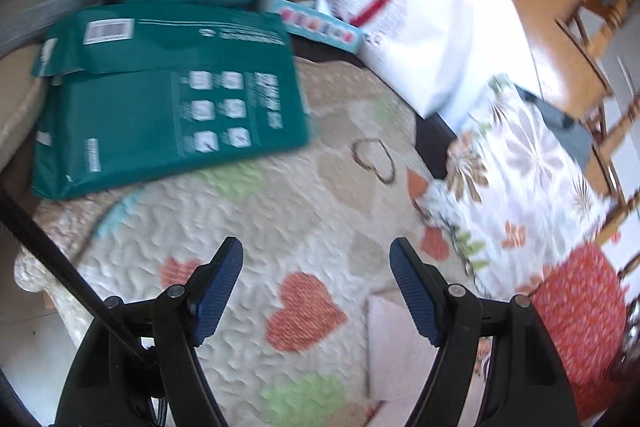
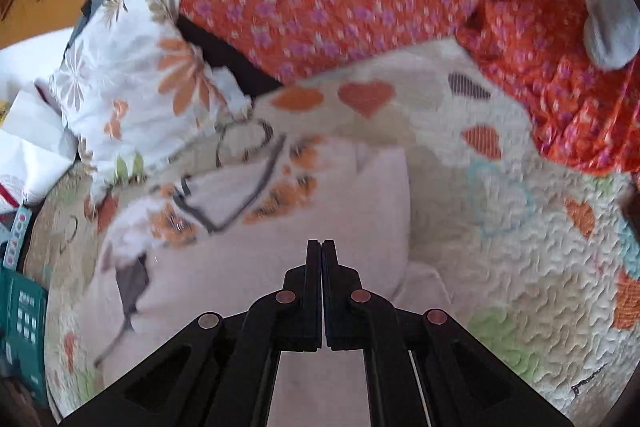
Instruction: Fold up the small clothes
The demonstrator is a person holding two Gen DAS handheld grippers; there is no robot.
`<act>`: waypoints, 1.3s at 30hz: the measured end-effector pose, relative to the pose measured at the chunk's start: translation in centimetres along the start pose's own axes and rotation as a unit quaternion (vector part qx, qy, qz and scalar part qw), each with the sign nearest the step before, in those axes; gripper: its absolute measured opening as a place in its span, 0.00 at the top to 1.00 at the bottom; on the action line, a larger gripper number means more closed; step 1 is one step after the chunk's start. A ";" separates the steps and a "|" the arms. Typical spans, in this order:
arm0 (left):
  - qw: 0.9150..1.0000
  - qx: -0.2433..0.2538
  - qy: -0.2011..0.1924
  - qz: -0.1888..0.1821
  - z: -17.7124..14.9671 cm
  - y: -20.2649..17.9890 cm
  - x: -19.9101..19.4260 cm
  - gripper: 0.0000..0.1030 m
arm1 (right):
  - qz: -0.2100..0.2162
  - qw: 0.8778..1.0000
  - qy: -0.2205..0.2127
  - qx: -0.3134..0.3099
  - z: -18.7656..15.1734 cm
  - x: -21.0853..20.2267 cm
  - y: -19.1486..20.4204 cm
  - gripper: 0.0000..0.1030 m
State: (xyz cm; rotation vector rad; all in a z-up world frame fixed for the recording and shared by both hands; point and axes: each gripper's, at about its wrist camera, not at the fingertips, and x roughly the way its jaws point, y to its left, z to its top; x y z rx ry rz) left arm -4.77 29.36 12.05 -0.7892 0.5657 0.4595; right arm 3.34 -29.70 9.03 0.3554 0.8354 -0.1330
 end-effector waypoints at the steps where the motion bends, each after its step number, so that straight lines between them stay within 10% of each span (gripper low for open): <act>1: 1.000 0.007 0.001 -0.001 -0.4 -0.6 0.1 0.27 | 0.016 1.000 0.014 -0.002 -0.4 0.4 -0.1 0.95; 5: 1.000 0.023 0.010 0.004 -1.6 -2.4 0.7 0.26 | 0.090 0.993 0.047 -0.063 -1.6 2.3 4.9 0.94; 9: 0.999 0.035 0.032 0.000 -2.5 -3.8 1.8 0.26 | 0.177 0.972 0.104 -0.111 -3.0 6.0 12.6 0.61; 20: 0.996 0.058 0.057 -0.019 -3.0 -6.1 3.2 0.25 | 0.148 0.969 0.142 -0.135 -3.7 14.5 21.2 0.61; 27: 0.997 0.054 0.057 -0.012 -2.9 -5.6 3.3 0.25 | 0.149 0.966 0.140 -0.155 -4.0 14.1 24.1 0.93; 39: 0.994 0.089 0.058 -0.014 -4.3 -6.8 2.9 0.25 | 0.146 0.987 0.008 -0.065 3.0 0.5 12.8 0.94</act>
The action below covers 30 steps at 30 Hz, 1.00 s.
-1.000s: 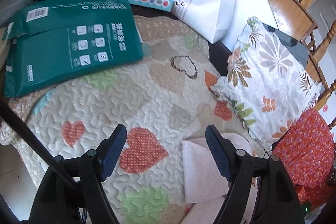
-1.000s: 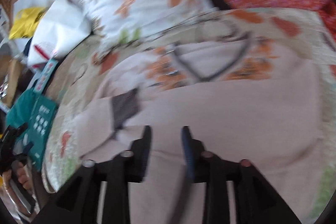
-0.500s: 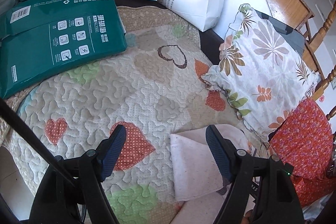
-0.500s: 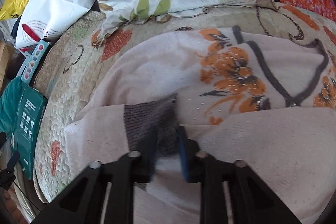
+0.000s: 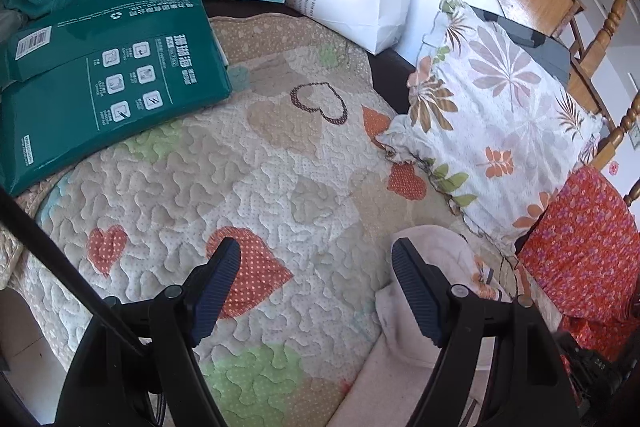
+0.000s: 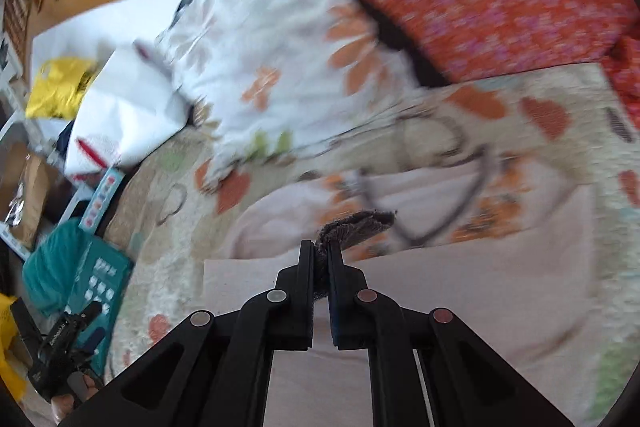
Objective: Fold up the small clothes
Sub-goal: 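Lay the cuff across the sweater body and open the right gripper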
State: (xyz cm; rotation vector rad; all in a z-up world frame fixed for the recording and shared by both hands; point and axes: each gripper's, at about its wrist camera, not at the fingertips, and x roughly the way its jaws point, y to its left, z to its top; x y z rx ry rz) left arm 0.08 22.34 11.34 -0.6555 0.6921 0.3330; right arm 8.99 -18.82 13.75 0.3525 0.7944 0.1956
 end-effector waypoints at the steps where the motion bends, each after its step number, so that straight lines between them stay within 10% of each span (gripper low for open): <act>1: 1.000 0.004 0.003 0.000 -0.3 -0.3 0.1 0.25 | -0.022 1.000 -0.006 0.005 0.1 -1.0 -1.7 0.94; 5: 0.999 0.033 0.020 -0.004 -1.6 -2.2 1.0 0.25 | -0.131 0.990 0.003 0.048 -1.3 -2.2 -10.3 0.94; 11: 0.996 0.069 0.051 -0.010 -3.6 -5.2 2.7 0.25 | -0.179 0.981 0.045 0.066 -3.9 -1.0 -16.5 0.91; 19: 0.992 0.091 0.082 -0.016 -5.2 -9.0 5.2 0.25 | -0.179 0.983 0.006 0.036 -0.2 -2.1 -16.1 0.91; 30: 0.985 0.133 0.104 -0.014 -6.2 -11.9 7.3 0.25 | -0.140 0.981 0.135 0.023 6.4 13.7 -14.6 0.91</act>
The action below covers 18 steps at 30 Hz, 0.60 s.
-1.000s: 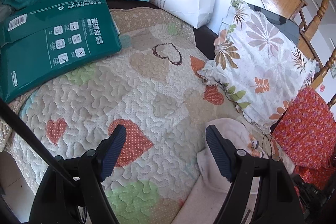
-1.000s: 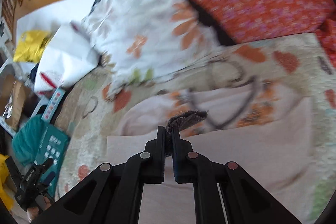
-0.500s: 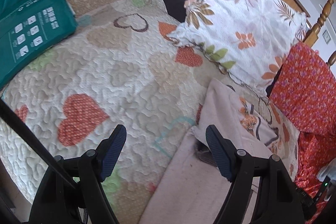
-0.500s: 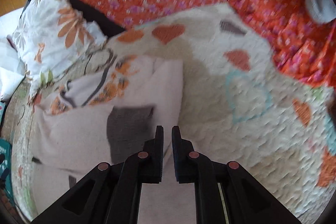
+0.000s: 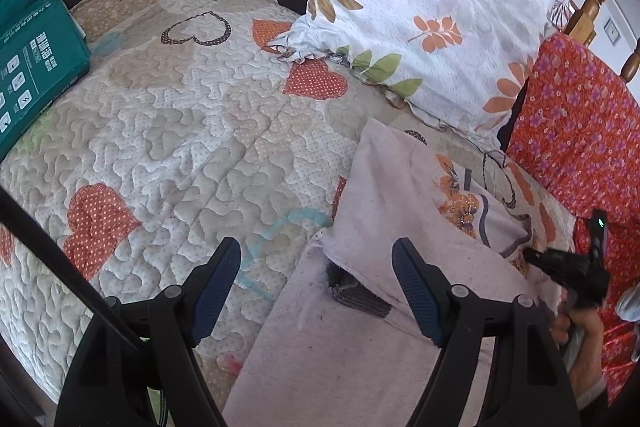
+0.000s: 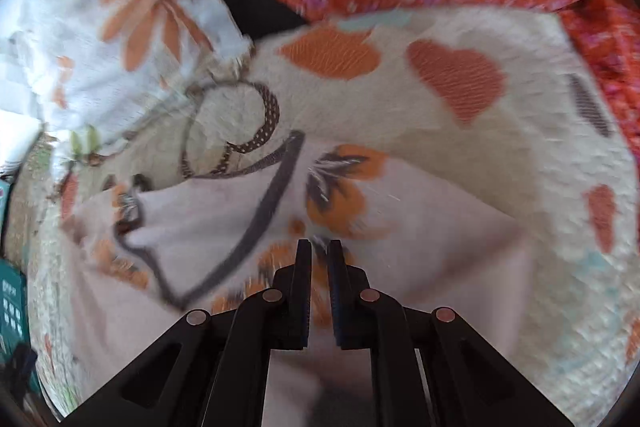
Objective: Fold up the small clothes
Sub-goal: 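Lay the cuff across the sweater body and open the right gripper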
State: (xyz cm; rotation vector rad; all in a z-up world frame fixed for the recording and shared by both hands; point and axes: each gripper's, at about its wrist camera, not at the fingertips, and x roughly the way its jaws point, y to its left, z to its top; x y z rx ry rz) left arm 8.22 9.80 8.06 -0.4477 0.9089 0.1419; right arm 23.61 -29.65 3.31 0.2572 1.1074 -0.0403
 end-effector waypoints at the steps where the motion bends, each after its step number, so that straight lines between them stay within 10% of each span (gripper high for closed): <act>1: 1.000 0.003 0.002 0.004 0.0 0.0 0.2 0.25 | -0.014 1.000 0.002 -0.005 0.6 0.9 0.5 0.91; 8: 1.000 0.005 0.001 0.008 0.4 0.3 0.4 0.25 | -0.033 0.999 -0.039 -0.020 3.9 -1.2 0.9 0.88; 18: 1.000 0.016 0.015 -0.002 -1.0 1.0 -0.6 0.25 | -0.027 0.997 -0.054 0.052 -10.5 -12.4 -12.3 0.75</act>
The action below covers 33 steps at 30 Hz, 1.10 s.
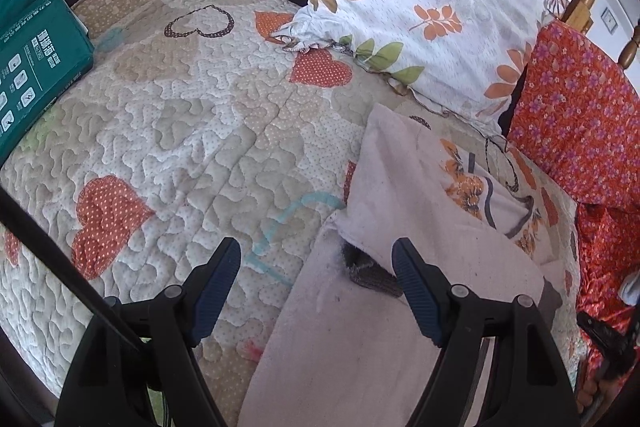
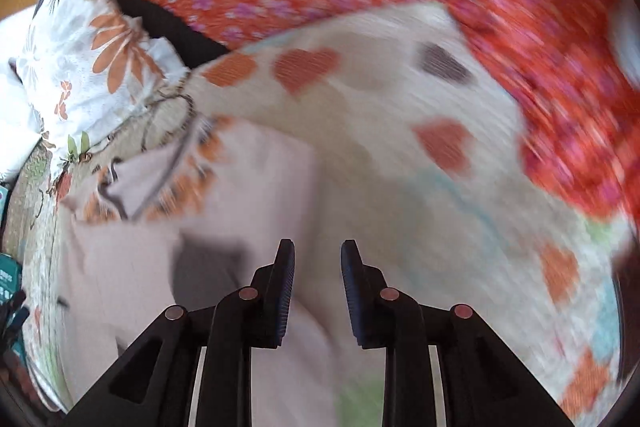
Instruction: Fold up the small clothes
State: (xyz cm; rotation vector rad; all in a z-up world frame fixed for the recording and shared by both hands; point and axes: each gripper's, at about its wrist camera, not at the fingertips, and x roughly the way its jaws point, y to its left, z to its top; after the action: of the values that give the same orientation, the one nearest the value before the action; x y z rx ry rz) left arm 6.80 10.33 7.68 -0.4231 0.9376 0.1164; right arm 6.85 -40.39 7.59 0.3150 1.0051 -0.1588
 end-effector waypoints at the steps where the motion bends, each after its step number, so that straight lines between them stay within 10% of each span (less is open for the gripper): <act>1: 1.000 0.004 0.001 -0.001 -0.2 0.0 0.0 0.25 | -0.002 1.000 0.000 0.009 -0.7 -1.1 -1.4 0.75; 5: 1.000 0.010 0.002 -0.006 -1.5 -0.2 -0.5 0.25 | -0.018 0.997 -0.048 0.052 0.3 -8.3 -5.6 0.74; 10: 0.998 0.058 -0.010 -0.013 -3.2 -1.8 -1.9 0.25 | -0.044 0.992 -0.108 0.038 0.0 -16.0 -6.4 0.44; 21: 0.985 0.172 -0.009 -0.008 -10.4 -5.6 -2.7 0.25 | -0.089 0.991 -0.080 0.064 -15.4 -13.1 -9.1 0.44; 33: 0.965 0.260 0.013 0.015 -17.2 -7.8 -0.3 0.25 | -0.100 0.989 -0.103 0.041 -18.8 -13.7 -9.0 0.44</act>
State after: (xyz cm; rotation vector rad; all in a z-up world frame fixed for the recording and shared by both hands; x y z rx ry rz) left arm -4.19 -3.66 1.42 0.0770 0.9601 -0.1090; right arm -17.97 -42.88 8.26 0.2658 0.8251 -0.4067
